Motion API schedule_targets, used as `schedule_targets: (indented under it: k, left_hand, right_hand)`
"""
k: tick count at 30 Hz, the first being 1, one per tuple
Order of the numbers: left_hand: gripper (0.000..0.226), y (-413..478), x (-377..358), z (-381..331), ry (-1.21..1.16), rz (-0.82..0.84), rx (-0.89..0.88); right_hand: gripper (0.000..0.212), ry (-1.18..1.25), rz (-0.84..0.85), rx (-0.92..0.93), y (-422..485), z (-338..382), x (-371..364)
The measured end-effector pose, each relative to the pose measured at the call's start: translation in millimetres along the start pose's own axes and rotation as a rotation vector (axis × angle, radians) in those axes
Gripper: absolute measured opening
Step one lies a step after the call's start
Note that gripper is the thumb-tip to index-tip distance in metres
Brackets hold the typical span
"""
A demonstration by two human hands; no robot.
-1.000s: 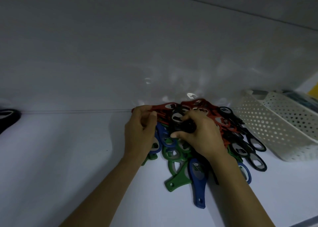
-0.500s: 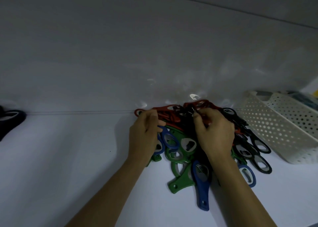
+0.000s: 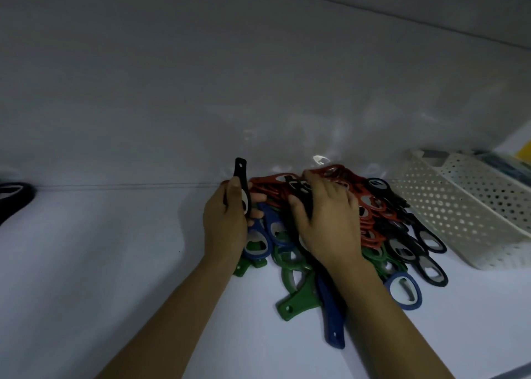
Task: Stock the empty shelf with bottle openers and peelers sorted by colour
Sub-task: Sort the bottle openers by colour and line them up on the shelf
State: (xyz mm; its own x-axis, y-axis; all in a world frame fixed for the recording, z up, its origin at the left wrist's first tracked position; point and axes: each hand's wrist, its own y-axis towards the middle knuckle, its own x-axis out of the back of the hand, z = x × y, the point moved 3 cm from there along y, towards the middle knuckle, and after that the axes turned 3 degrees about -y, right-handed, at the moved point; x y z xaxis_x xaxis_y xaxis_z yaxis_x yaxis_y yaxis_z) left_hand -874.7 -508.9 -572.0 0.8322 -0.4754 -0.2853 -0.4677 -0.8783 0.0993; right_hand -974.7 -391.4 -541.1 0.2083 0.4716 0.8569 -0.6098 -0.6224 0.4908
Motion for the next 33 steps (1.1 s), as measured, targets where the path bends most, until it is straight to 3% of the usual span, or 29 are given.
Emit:
schedule_targets:
  k: [2,5,8,10,13,16,19,22,25,28,33]
  left_hand:
    - [0.035,-2,-1,-1,0.014,0.006,-0.034]
    - [0.036,-4,0,-2,0.009,0.011,-0.067]
    - [0.036,-3,1,-11,-0.022,0.036,-0.071]
    - [0.034,-3,-3,-18,-0.131,0.09,0.03]
    - [0.036,-7,-12,-21,-0.29,0.207,0.289]
    - [0.045,-13,-16,-20,-0.313,0.332,0.425]
    - [0.05,-17,-15,-18,-0.279,0.382,0.488]
    - [0.02,-15,-10,-16,-0.152,0.331,0.392]
    - [0.013,-12,-6,-15,-0.169,0.289,0.345]
    - [0.014,-13,-7,-14,-0.157,0.307,0.323]
    - [0.02,-12,-6,-11,-0.102,0.283,0.293]
  right_hand:
    - [0.046,-0.014,0.098,-0.057,1,-12,-8]
    - [0.036,0.062,-0.004,-0.074,4,-19,-5]
    - [0.021,-0.015,-0.086,-0.116,7,-23,0]
    - [0.015,-0.02,-0.145,-0.108,8,-28,0]
    - [0.012,0.203,-0.294,-0.084,6,-28,6]
    - [0.01,0.392,-0.433,0.021,1,-18,14]
    - [0.025,0.519,-0.271,0.272,-4,2,10]
    - [0.037,0.604,-0.042,0.242,-5,11,3]
    - [0.034,0.431,-0.124,0.08,4,-2,3]
    - [0.041,0.092,-0.018,0.01,12,-14,-5]
    - [0.035,0.05,-0.09,-0.009,11,-15,-3]
